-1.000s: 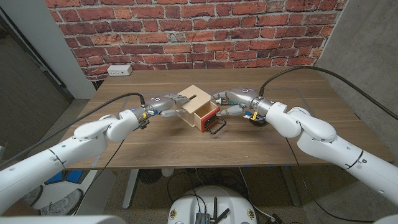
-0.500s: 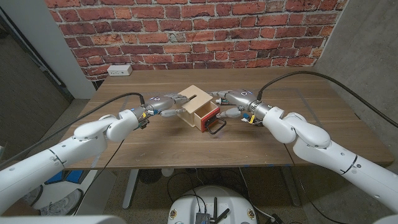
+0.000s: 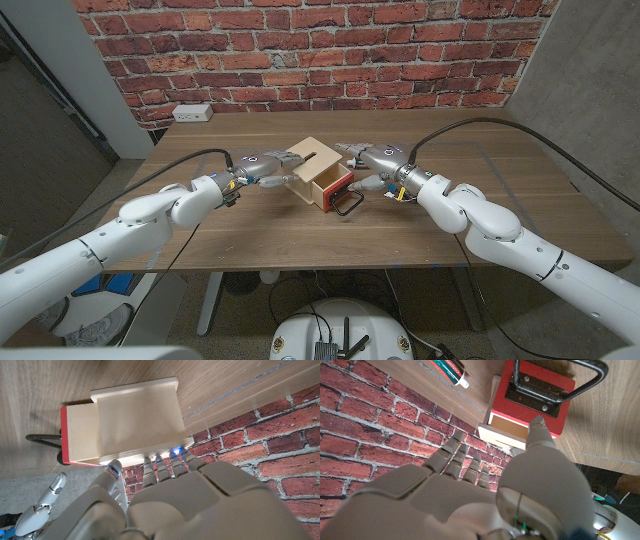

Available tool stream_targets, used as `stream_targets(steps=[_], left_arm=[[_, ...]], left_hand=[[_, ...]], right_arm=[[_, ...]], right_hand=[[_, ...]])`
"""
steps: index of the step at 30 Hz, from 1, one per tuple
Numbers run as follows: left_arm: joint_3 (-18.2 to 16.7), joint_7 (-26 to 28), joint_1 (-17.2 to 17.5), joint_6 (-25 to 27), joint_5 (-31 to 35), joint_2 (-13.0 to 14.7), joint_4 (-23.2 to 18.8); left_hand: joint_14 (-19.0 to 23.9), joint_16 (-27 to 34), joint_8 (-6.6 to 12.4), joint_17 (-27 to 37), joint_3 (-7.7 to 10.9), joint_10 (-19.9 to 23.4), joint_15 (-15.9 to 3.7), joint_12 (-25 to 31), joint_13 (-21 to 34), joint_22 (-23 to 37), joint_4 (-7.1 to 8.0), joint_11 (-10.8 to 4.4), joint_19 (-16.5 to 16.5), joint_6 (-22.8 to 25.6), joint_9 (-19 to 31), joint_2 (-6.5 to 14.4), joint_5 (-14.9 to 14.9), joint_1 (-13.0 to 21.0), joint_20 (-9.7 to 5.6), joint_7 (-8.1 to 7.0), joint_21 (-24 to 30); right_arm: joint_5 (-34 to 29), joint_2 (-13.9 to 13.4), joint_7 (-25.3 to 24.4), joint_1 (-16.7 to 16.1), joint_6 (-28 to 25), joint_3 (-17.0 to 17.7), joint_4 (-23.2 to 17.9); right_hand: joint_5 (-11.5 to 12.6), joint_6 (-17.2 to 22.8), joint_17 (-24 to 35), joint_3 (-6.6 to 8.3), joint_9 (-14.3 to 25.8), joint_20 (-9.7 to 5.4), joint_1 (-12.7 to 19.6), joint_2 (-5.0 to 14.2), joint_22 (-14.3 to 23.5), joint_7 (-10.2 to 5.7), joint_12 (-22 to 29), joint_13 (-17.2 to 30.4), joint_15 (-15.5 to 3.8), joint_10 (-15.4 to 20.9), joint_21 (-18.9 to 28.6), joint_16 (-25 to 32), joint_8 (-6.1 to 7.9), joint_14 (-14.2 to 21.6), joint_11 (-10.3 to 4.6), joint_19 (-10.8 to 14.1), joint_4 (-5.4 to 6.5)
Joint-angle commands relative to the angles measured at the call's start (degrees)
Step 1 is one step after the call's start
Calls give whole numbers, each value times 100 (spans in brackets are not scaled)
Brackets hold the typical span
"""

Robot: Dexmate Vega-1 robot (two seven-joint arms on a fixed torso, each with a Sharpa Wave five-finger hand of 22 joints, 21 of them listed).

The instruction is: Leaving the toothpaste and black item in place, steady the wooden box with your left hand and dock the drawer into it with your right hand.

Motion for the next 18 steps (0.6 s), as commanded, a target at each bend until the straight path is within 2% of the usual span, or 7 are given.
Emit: stream_targets(steps=[1,5,18], left_arm=[[27,35,-29,-44,53,-40,31],[18,40,-24,-36,59,-32,21],[11,-16,-12,-12,33,-15,-8]], left_hand=[[56,5,11,21,38,9,-500,0,22,17,-5,-18,45,54,8,452,8,55,-826,6,5],[53,3,8,19,43,0,-498,-4,22,17,-12,-24,44,50,8,453,7,59,-827,11,3],[58,3,8,16,58,0,-498,-4,22,17,-31,-24,49,62,8,455,6,71,-825,3,2]], right_arm=[[-547,133,-77,179,-23,-235,221],[-693,173,-78,234,-17,-307,289],[-1004,367,-262,415,61,-523,572]], right_hand=[[41,-162,-30,-32,-5,26,-42,-54,8,7,-7,13,-208,-162,-58,5,17,-148,23,-93,54],[62,-261,-66,-35,-5,55,-59,-56,10,19,-3,13,-115,-282,-99,-5,32,-295,38,-169,67],[91,-427,-102,-45,-5,92,-102,-70,12,38,16,12,-55,-398,-129,16,38,-411,55,-258,87]])
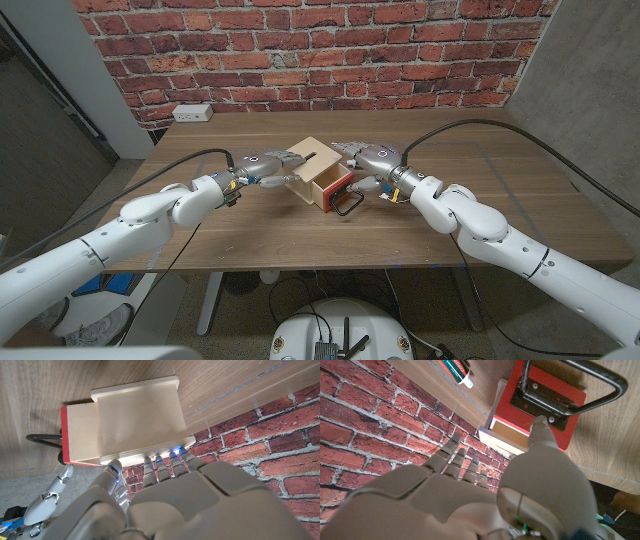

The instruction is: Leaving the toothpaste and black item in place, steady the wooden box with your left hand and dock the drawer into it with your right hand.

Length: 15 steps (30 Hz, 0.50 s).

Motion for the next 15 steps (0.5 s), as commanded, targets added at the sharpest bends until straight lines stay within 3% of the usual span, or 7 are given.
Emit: stream_targets(steps=[1,15], left_arm=[[-2,-25,2,9,-6,7,-19],[20,-3,-29,-34,-10,-25,39]], left_hand=[[57,3,8,16,28,-2,-499,-5,22,17,0,-21,50,62,9,455,6,71,-825,3,2],[67,7,7,20,38,17,-496,1,22,17,3,-18,52,70,10,455,3,64,-821,-1,-1]], right_arm=[[-358,163,-165,175,65,-209,247],[-730,266,-485,272,74,-378,448]], right_hand=[[28,-58,5,10,-6,-14,-45,-10,11,10,17,11,-60,-38,3,16,38,-14,-8,-37,38],[73,-106,-22,-33,-6,-1,-108,-89,13,43,51,12,-6,-61,17,53,72,-26,28,-18,48]])
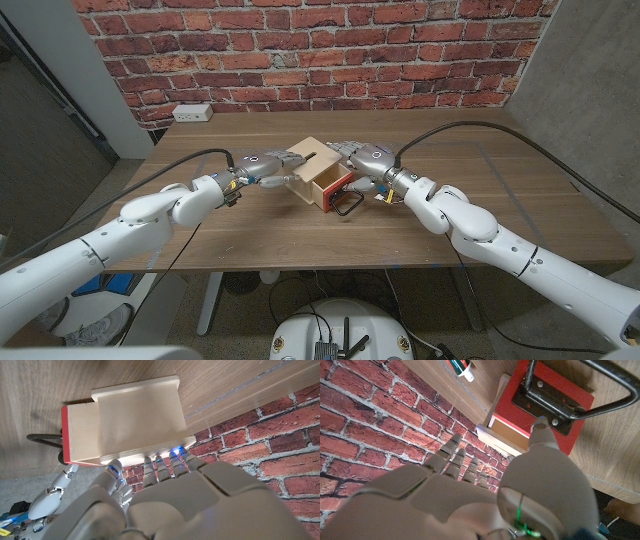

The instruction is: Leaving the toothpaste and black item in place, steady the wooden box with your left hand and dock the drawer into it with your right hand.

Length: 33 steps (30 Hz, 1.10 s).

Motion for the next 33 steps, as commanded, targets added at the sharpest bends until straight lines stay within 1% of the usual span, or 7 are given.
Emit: stream_targets(steps=[1,7,15,23,33], left_arm=[[15,-8,-21,0,-9,-29,33],[33,1,-58,-56,-7,-38,80],[39,-10,-58,-59,-37,-49,84],[51,-17,-71,-94,-44,-51,101],[37,-29,-36,-47,-61,-41,59]], left_hand=[[66,7,7,20,39,14,-498,-1,22,17,3,-14,52,71,10,456,3,64,-821,-1,-1],[68,7,6,22,43,16,-498,0,22,18,5,-27,54,72,10,457,2,61,-821,5,-1],[70,7,5,21,49,16,-496,-2,22,18,5,-30,63,74,11,456,1,59,-822,5,1],[75,8,4,22,54,32,-496,4,22,18,7,-17,67,75,11,457,1,56,-821,5,1],[97,14,13,21,62,56,-492,10,22,18,7,-16,85,107,11,455,0,53,-823,18,5]], right_arm=[[-330,110,-264,102,13,-153,182],[-432,136,-300,146,6,-202,221],[-539,187,-480,193,3,-248,312],[-531,239,-589,236,2,-274,374],[-455,291,-705,315,25,-289,485]], right_hand=[[54,-8,3,-14,-6,29,-46,-27,12,19,55,11,-5,-7,19,55,50,-20,-23,18,26],[88,24,-7,-38,-6,20,-83,-61,13,18,83,12,-5,40,30,77,77,-2,-47,44,38],[145,70,-18,-44,-7,2,-91,-70,14,13,109,12,-13,98,48,107,107,38,-63,102,41],[190,121,-18,-62,-8,-2,-148,-65,15,4,119,13,-16,126,54,129,131,59,-87,132,74],[235,167,-16,-72,-8,-8,-204,-38,16,-13,131,13,-24,168,61,154,150,89,-83,171,110]])
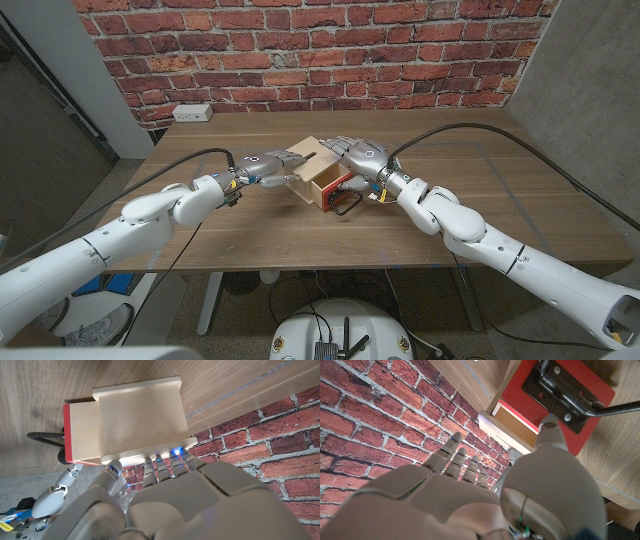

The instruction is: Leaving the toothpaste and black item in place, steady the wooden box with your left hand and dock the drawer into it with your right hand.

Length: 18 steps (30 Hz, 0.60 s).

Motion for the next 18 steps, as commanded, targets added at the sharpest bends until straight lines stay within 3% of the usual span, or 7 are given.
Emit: stream_targets(steps=[1,18], left_arm=[[-13,-17,41,50,-19,12,-46],[-28,-20,75,58,-25,38,-87]], left_hand=[[39,16,19,21,63,39,-490,11,22,19,7,5,42,58,21,454,0,53,-818,14,6],[95,27,28,21,74,110,-490,28,22,18,9,-3,74,104,21,450,-1,46,-809,22,11]], right_arm=[[44,67,-159,95,14,-34,129],[125,135,-294,217,39,-103,306]], right_hand=[[62,72,11,-3,19,-9,-49,2,15,-15,20,12,-27,31,30,44,46,44,10,70,41],[126,141,13,-20,18,-12,-131,37,16,-17,40,13,-37,112,34,83,69,111,0,120,87]])
